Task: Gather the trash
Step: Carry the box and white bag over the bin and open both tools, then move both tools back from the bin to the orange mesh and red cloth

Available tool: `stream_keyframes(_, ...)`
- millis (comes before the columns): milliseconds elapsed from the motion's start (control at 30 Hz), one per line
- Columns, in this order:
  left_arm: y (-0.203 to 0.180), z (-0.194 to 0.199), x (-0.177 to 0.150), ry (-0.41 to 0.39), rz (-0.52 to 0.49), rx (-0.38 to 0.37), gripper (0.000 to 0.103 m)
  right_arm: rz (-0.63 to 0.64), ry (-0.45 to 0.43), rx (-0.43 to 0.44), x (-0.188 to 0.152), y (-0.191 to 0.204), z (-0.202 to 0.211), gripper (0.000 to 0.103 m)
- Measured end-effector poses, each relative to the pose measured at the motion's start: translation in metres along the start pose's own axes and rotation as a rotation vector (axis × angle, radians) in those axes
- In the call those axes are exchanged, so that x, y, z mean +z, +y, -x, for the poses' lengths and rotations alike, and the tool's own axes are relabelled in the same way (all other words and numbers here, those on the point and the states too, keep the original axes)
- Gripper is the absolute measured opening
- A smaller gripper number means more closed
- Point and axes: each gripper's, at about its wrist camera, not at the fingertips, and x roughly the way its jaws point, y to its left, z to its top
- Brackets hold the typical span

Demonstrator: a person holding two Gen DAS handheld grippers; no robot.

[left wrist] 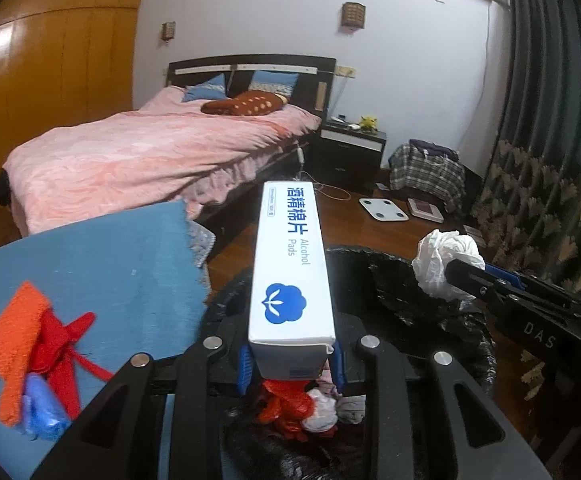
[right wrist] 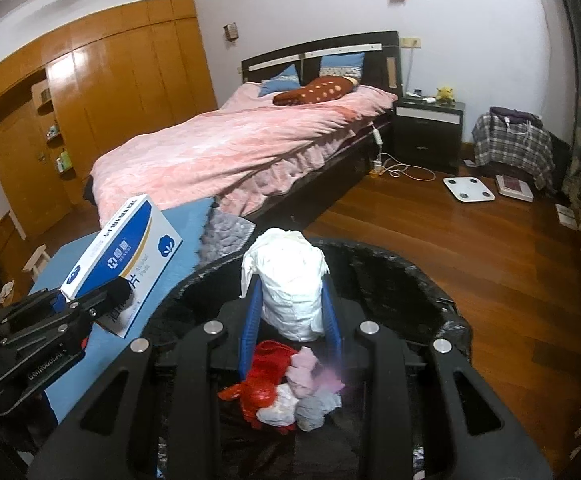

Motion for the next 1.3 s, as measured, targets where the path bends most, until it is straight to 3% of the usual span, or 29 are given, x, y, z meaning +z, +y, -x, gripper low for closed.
stream_keyframes(100, -0.005, -0.010, 0.001, 0.019, -0.006, -0.027, 0.032, 0.000, 0.007, -0.023, -0.003, -0.006, -0.002, 0.034)
stream_keyframes(200, -0.005, -0.013, 0.003, 0.026, -0.003, -0.036, 0.046, -0.007, 0.013, -0.041, -0.004, -0.010, -0.003, 0.047)
stream_keyframes(267, -0.003, -0.011, 0.004, 0.022, -0.007, -0.032, 0.057, -0.011, 0.006, -0.054, -0.004, -0.012, -0.003, 0.062)
stream_keyframes(300, -0.001, -0.010, 0.004, 0.019, -0.008, -0.029, 0.058, -0.014, 0.002, -0.059, -0.005, -0.013, -0.003, 0.066)
stream_keyframes(367, 0.002, -0.007, 0.004, 0.016, -0.006, -0.019, 0.062, -0.015, -0.008, -0.074, -0.005, -0.013, -0.002, 0.084)
stream_keyframes(433, 0.008, -0.003, 0.004, 0.009, 0.004, -0.003, 0.069, -0.018, -0.023, -0.089, -0.005, -0.014, -0.001, 0.093)
stream_keyframes(567, 0.025, 0.009, 0.000, -0.008, 0.023, 0.050, 0.085, -0.038, -0.031, -0.082, -0.005, -0.012, 0.001, 0.096)
stream_keyframes(867, 0.087, 0.043, -0.016, -0.025, 0.066, 0.216, 0.087, -0.010, -0.009, -0.025, -0.001, 0.023, -0.009, 0.097)
stream_keyframes(1300, 0.179, 0.074, -0.048, -0.007, 0.171, 0.411, 0.087, 0.112, 0.031, 0.137, -0.002, 0.121, -0.036, 0.097)
